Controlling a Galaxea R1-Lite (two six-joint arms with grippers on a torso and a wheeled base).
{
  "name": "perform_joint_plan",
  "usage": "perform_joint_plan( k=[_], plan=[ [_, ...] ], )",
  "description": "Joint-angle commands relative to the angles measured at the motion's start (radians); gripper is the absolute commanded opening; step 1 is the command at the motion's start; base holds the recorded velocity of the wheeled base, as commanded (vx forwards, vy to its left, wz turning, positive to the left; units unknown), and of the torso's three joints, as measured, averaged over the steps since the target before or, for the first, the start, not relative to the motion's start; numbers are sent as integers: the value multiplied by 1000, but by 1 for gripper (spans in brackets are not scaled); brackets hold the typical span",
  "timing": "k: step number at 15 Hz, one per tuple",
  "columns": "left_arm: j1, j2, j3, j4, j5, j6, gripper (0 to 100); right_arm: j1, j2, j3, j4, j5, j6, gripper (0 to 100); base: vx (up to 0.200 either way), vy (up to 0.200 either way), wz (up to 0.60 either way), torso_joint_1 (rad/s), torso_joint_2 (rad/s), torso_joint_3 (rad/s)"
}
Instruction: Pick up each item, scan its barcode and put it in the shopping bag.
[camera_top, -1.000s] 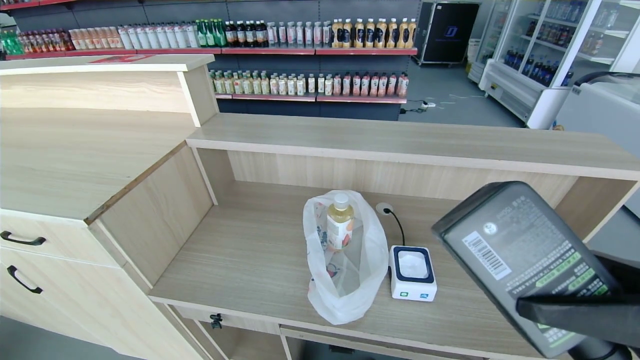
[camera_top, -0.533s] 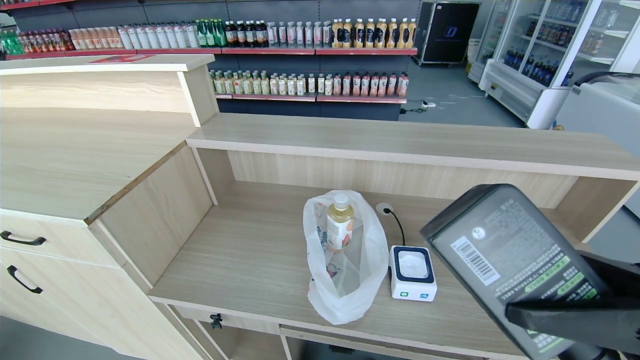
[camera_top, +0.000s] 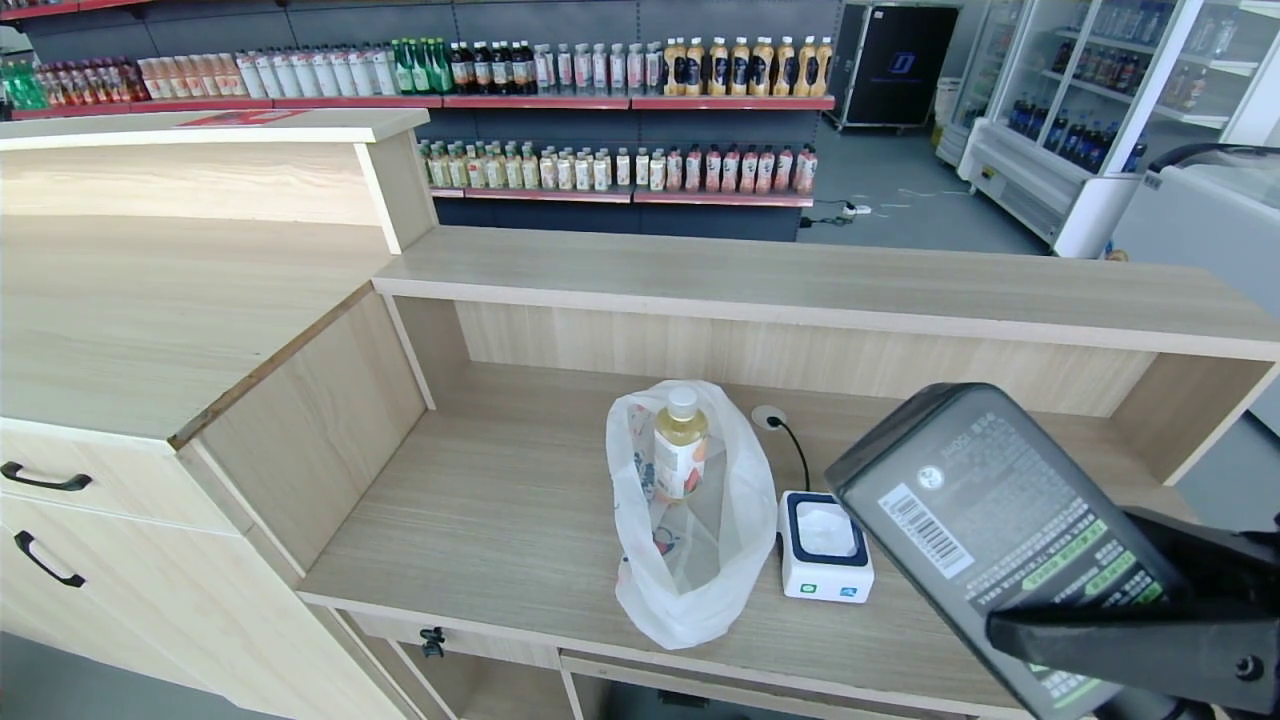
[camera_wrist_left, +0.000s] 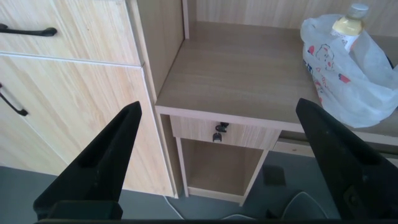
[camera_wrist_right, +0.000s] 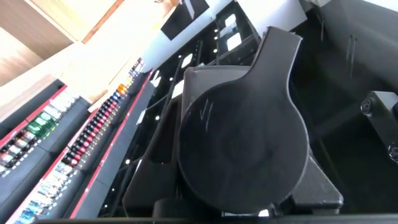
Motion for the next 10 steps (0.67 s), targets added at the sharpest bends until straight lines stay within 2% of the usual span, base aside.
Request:
perform_joint_plan(
  k=[1,2,3,4,5,6,7,8,9,10],
  plan=[
    [0,0,0,0,0,0,100,-9,5,-14,-2,0,16,0,0,0,0,0,0,0],
    [0,0,0,0,0,0,100,-19,7,-33,-2,-4,50,0,0,0,0,0,0,0],
    [0,0,0,0,0,0,100,-110,14,-76,4,-18,193,0,0,0,0,0,0,0],
    [0,0,0,0,0,0,100,-237,17,-87,16,-76,374,0,0,0,0,0,0,0],
    [0,0,0,0,0,0,100,-368,8,-73,44,-168,590,0,0,0,0,0,0,0],
    [0,0,0,0,0,0,100,-453,-12,-66,95,-279,771,0,0,0,0,0,0,0],
    [0,0,0,0,0,0,100,-538,-39,-67,207,-421,1012,0,0,0,0,0,0,0],
    [0,0,0,0,0,0,100,-556,-45,-75,266,-457,1128,0,0,0,0,0,0,0],
    [0,0,0,0,0,0,100,-624,-44,-92,351,-457,1273,0,0,0,0,0,0,0],
    [0,0,0,0,0,0,100,-687,-36,-106,391,-437,1323,0,0,0,0,0,0,0]
  ],
)
